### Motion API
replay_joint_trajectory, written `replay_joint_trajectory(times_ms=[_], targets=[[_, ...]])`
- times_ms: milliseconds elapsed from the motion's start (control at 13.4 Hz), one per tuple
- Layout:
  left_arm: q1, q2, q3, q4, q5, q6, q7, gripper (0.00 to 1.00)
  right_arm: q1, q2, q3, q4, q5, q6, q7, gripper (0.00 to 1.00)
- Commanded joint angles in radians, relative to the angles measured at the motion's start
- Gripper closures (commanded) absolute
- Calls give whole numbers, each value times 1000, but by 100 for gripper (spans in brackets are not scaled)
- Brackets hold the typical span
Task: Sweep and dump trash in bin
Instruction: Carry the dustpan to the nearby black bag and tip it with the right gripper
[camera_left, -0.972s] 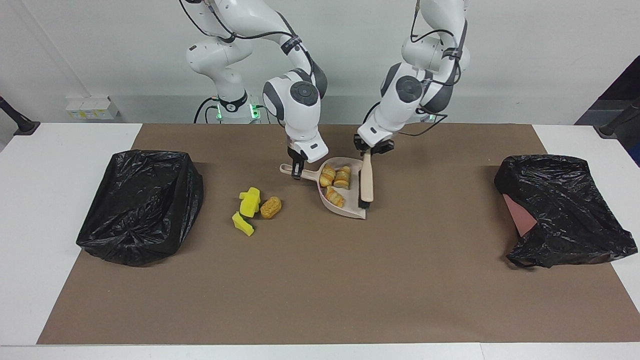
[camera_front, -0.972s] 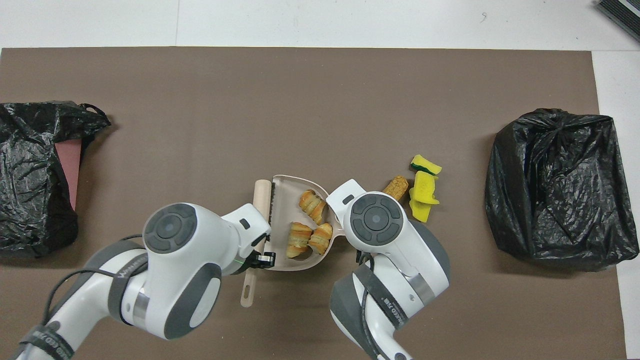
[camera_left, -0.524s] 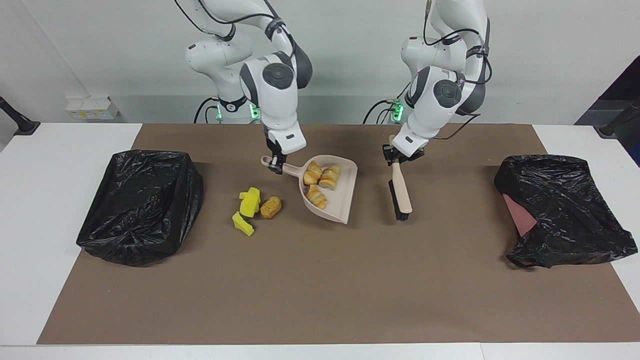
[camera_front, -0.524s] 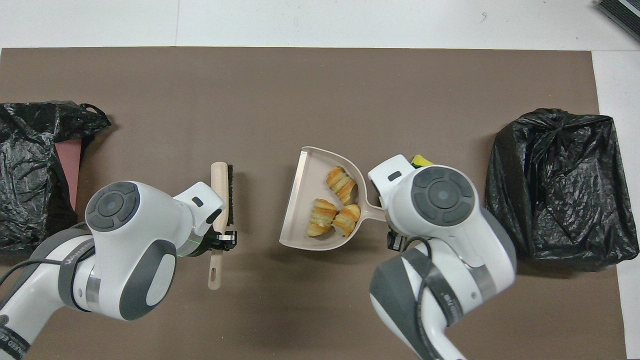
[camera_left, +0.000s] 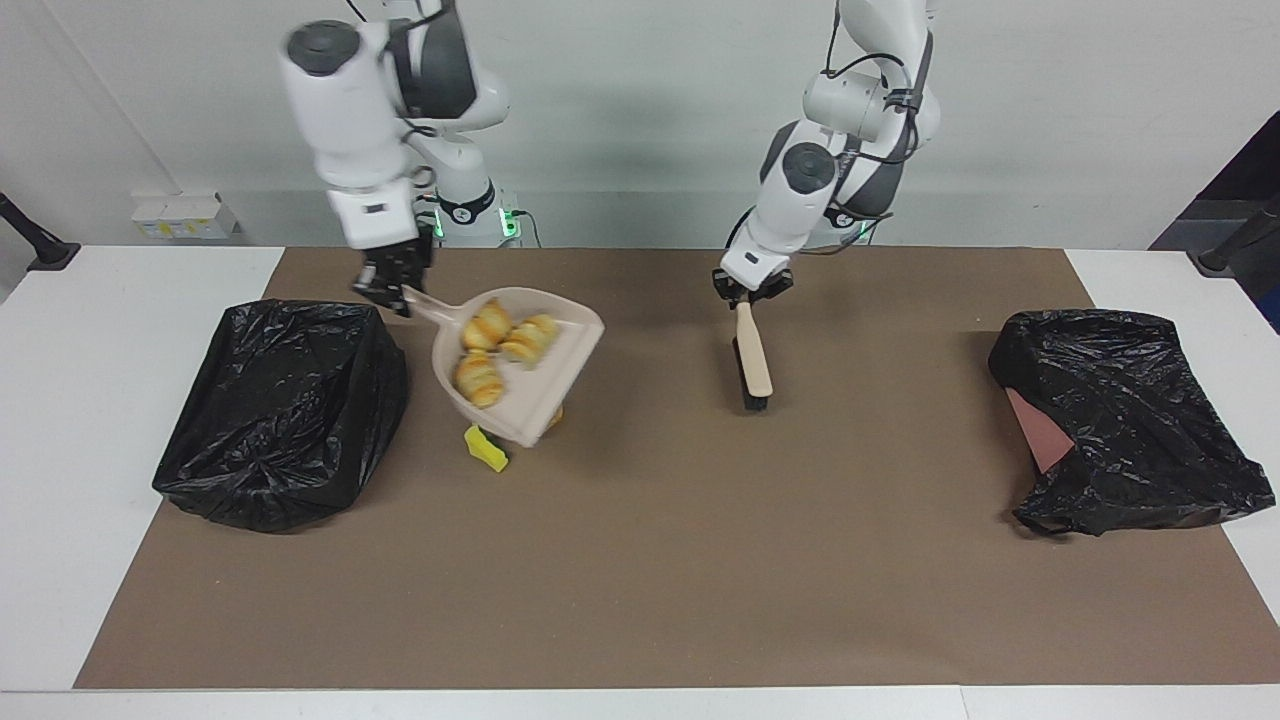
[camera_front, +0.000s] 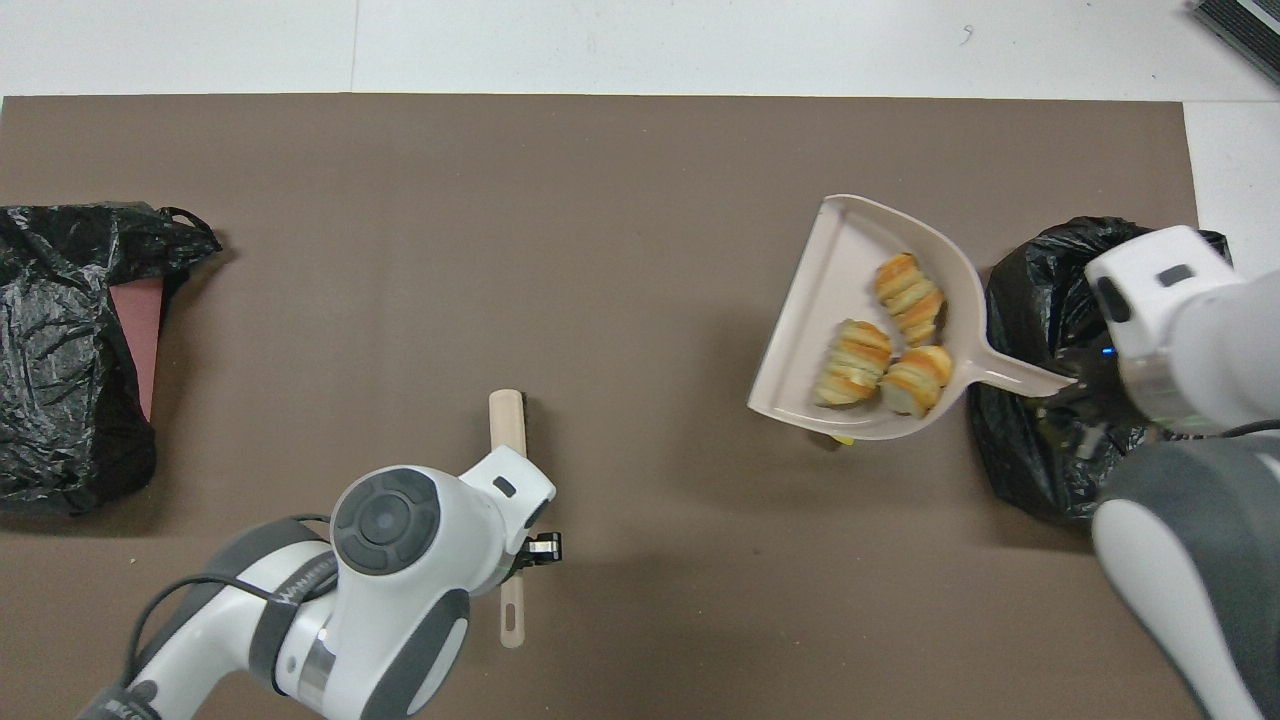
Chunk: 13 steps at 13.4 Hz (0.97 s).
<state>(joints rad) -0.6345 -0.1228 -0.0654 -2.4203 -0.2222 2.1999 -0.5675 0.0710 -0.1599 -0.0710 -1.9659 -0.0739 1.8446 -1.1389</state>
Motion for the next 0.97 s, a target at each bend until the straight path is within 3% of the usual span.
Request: replay_joint_trajectory(times_ms=[0, 224, 299, 374, 598, 898], targets=[[-138, -43, 15, -123, 14, 156, -148, 100, -201, 8, 11, 22, -7, -15, -216, 100], [-171, -41, 12, -141, 14, 172, -178, 100, -364, 40, 11, 42, -43, 4, -349, 100], [-159, -32, 13, -134, 12, 163, -158, 26, -396, 57, 10, 48, -87, 42, -393, 100], [-148, -28, 15, -117, 12, 158, -160, 0, -434, 81, 8, 50, -133, 85, -439, 100], [-33, 9, 18, 4, 14, 57, -140, 0, -514, 132, 2, 50, -200, 200, -587, 100], [123, 51, 19, 131, 15, 3, -16, 0, -496, 154, 11, 61, -446, 264, -700, 100]])
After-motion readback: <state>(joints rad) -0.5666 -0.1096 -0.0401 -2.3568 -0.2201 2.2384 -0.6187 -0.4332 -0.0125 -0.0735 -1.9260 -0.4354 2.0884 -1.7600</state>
